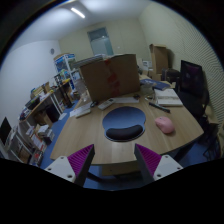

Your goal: Arrange mouse

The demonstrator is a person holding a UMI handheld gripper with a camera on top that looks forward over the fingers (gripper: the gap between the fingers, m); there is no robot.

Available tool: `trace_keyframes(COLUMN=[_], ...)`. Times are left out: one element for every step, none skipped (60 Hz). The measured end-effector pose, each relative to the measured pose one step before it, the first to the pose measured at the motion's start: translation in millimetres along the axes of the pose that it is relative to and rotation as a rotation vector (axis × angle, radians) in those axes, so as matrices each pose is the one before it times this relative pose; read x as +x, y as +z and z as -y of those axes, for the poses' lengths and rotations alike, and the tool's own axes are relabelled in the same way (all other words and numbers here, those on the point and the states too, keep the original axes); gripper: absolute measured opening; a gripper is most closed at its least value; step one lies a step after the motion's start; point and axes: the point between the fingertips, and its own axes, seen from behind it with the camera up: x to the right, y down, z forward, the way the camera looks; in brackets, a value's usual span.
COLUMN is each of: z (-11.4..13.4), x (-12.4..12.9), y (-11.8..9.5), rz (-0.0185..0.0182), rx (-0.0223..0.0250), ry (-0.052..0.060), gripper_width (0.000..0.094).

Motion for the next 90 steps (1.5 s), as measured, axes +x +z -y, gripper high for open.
trace_keyframes(z=[1.06, 0.33, 0.11, -0.27, -0.67, -0.77, 0.06, -1.74, -0.73, -0.09, -1.07, 0.33, -0.03, 0.08, -0.54, -0.47, -0.01, 0.55, -0.12, 0.23, 0.88, -1.58, -0.34, -0.60, -0.22, 0.27, 0.41, 0.90, 1.62, 2.59, 3.78, 2.43, 1.18, 1.18, 0.45, 0.26, 0.11, 0.36, 1.13, 1.68, 1.29, 1.15, 1.34, 0.51, 0.39, 0.34, 0.35, 0.45, 0.86, 0.50, 3.47, 3.32, 1.18, 2.16, 2.43, 1.65, 2.28, 1.63, 1.68, 1.34, 1.43, 1.81, 1.46, 0.97, 0.41, 0.92, 0.48, 0.82, 0.72, 0.26, 0.19, 0.55, 0.40, -0.57, -0.24, -0.27, -0.33, -0.56, -0.26, -0.48, 0.11, -0.38, -0.02, -0.06, 0.35, 0.60, 2.19, 5.71, 9.25, 12.82], x=[4.03, 2.06, 2.21, 2.59, 2.68, 3.10, 1.96, 3.33, 2.51, 3.27, 4.89, 4.79, 5.89, 6.00, 8.38, 6.79, 7.29, 5.50, 7.50, 7.37, 7.30, 8.74, 7.07, 6.89, 7.39, 7.55, 7.93, 8.73, 8.42, 7.79, 5.60, 6.52, 5.68, 6.61, 6.64, 4.76, 3.67, 2.92, 2.45, 1.75, 0.82, 2.14, 1.09, 1.21, 1.15, 0.57, -0.05, -0.11, -0.14, 0.11, 0.40, -0.02, -0.39, -1.41, -0.46, 1.39, 1.38, 0.59, -0.34, 0.66, 0.49, -0.23, -0.26, 1.01, 1.26, 1.29, 1.10, 0.89, 1.10, 1.35, 1.20, 0.62, 0.86, 1.01, 0.01, 0.10, 0.10, 0.20, 0.13, 0.21, 0.75, 0.33, -0.06, 0.32, 0.01, 0.48, 1.03, 1.65, 2.09, 3.01], y=[0.10, 0.16, 0.00, -0.07, -0.37, -0.03, 2.49, -2.52, -0.34, 2.60, -1.82, 2.50, 0.95, 1.04, -0.93, 1.22, 0.78, 3.01, 1.46, 1.43, 0.99, 2.61, 2.84, 2.89, 3.45, 3.94, 4.24, 4.35, 4.54, 4.55, 4.71, 5.63, 5.43, 6.95, 7.59, 7.05, 6.71, 6.75, 6.61, 6.89, 6.97, 6.69, 5.26, 6.31, 5.89, 6.03, 6.07, 5.51, 5.14, 4.95, 4.03, 5.91, 3.48, 2.56, 3.04, 2.90, 2.97, 2.80, 2.47, 2.54, 2.04, 3.00, 1.79, 1.22, 1.45, 1.50, 1.01, 1.05, 1.03, 0.64, 0.90, -1.22, -0.31, -0.16, -0.16, -0.03, -0.37, -0.23, 0.10, 0.14, 0.29, 1.90, -0.75, -0.91, -0.61, -1.15, -1.75, -3.16, -4.30, -5.00], rz=[-0.00453, -0.00328, -0.00333, -0.00385, -0.00337, -0.00158, 0.00148, 0.00103, 0.00012, -0.00155, -0.00439, -0.00569, -0.00716, -0.00819, -0.00767, -0.00872, -0.00838, -0.00921, -0.00885, -0.00769, -0.00557, -0.00452, -0.00525, -0.00529, -0.00498, -0.00557, -0.00702, -0.00913, -0.01051, -0.01006, -0.00942, -0.00701, -0.00801, -0.00728, -0.00419, -0.00304, -0.00031, 0.00247, 0.00406, 0.00520, 0.00425, 0.00590, 0.00452, 0.00567, 0.00635, 0.00795, 0.00756, 0.00750, 0.00776, 0.00535, -0.00093, 0.00407, 0.00797, 0.01051, 0.00695, 0.00006, -0.00081, 0.00142, 0.00424, 0.00152, 0.00115, -0.00279, -0.00369, -0.00409, -0.00593, -0.00666, -0.00723, -0.00691, -0.00759, -0.00825, -0.00559, -0.00540, -0.00829, -0.00888, -0.00501, -0.00543, -0.00536, -0.00445, -0.00438, -0.00391, -0.00513, -0.00126, -0.00278, -0.00148, -0.00060, 0.00120, 0.00187, 0.00037, -0.00377, -0.00932], rx=[0.00260, 0.00222, 0.00144, -0.00010, -0.00101, -0.00117, -0.00106, -0.00249, -0.00236, -0.00230, -0.00182, -0.00078, 0.00037, -0.00019, -0.00059, -0.00048, -0.00072, -0.00177, -0.00094, -0.00032, -0.00033, 0.00136, -0.00121, -0.00226, -0.00187, 0.00007, 0.00133, 0.00226, 0.00554, 0.00835, 0.00936, 0.01044, 0.00749, 0.00398, 0.00028, -0.00076, -0.00233, -0.00162, 0.00072, 0.00306, 0.00408, 0.00203, -0.00062, -0.00170, -0.00243, -0.00249, -0.00182, -0.00099, -0.00032, -0.00078, 0.01227, 0.01283, 0.00249, 0.00407, 0.00645, 0.00454, 0.00699, 0.00582, 0.00637, 0.00434, 0.00353, 0.00358, 0.00097, 0.00072, 0.00067, 0.00163, 0.00091, 0.00288, 0.00370, 0.00313, 0.00477, 0.00434, 0.00455, 0.00172, 0.00288, 0.00015, -0.00255, -0.00698, -0.00891, -0.01095, -0.01115, -0.01229, -0.00952, -0.00823, -0.00539, -0.00842, -0.00571, 0.00355, 0.01470, 0.02623], ry=[0.0010, 0.0007, 0.0013, 0.0019, 0.0021, 0.0019, 0.0009, 0.0026, 0.0025, 0.0022, 0.0028, 0.0015, 0.0011, 0.0004, -0.0003, -0.0012, -0.0029, -0.0034, -0.0024, -0.0015, 0.0002, -0.0001, 0.0016, 0.0023, 0.0017, 0.0001, -0.0022, -0.0043, -0.0065, -0.0104, -0.0143, -0.0171, -0.0161, -0.0140, -0.0122, -0.0087, -0.0065, -0.0044, -0.0028, -0.0023, -0.0031, -0.0036, -0.0042, -0.0050, -0.0054, -0.0060, -0.0070, -0.0069, -0.0077, -0.0077, -0.0135, -0.0095, -0.0084, -0.0017, 0.0028, 0.0014, -0.0001, -0.0019, -0.0019, -0.0018, 0.0005, 0.0023, 0.0014, 0.0018, 0.0022, 0.0034, 0.0048, 0.0066, 0.0054, 0.0049, 0.0075, 0.0061, 0.0061, 0.0020, 0.0007, 0.0006, 0.0025, 0.0049, 0.0070, 0.0079, 0.0059, 0.0031, 0.0013, 0.0017, 0.0066, 0.0124, 0.0181, 0.0235, 0.0217, 0.0157], gripper_width=[0.0826, 0.0824, 0.0822, 0.0823, 0.0821, 0.0823, 0.0825, 0.0824, 0.0823, 0.0822, 0.0824, 0.0824, 0.0821, 0.0823, 0.0821, 0.0821, 0.0823, 0.0822, 0.0824, 0.0827, 0.0822, 0.0825, 0.0824, 0.0823, 0.0820, 0.0823, 0.0824, 0.0826, 0.0824, 0.0823, 0.0823, 0.0825, 0.0824, 0.0823, 0.0826, 0.0820, 0.0823, 0.0825, 0.0823, 0.0822, 0.0823, 0.0822, 0.0821, 0.0821, 0.0822, 0.0821, 0.0826, 0.0820, 0.0819, 0.0830, 0.0833, 0.0816, 0.0815, 0.0812, 0.0814, 0.0810, 0.0802, 0.0799, 0.0797, 0.0774, 0.0758, 0.0746, 0.0732, 0.0701, 0.0707, 0.0634, 0.0605, 0.0581, 0.0550, 0.0527, 0.0521, 0.0517, 0.0511, 0.0500, 0.0491, 0.0487, 0.0477, 0.0473, 0.0462, 0.0460, 0.0439, 0.0430, 0.0415, 0.0401, 0.0386, 0.0385, 0.0363, 0.0358, 0.0356, 0.0352])
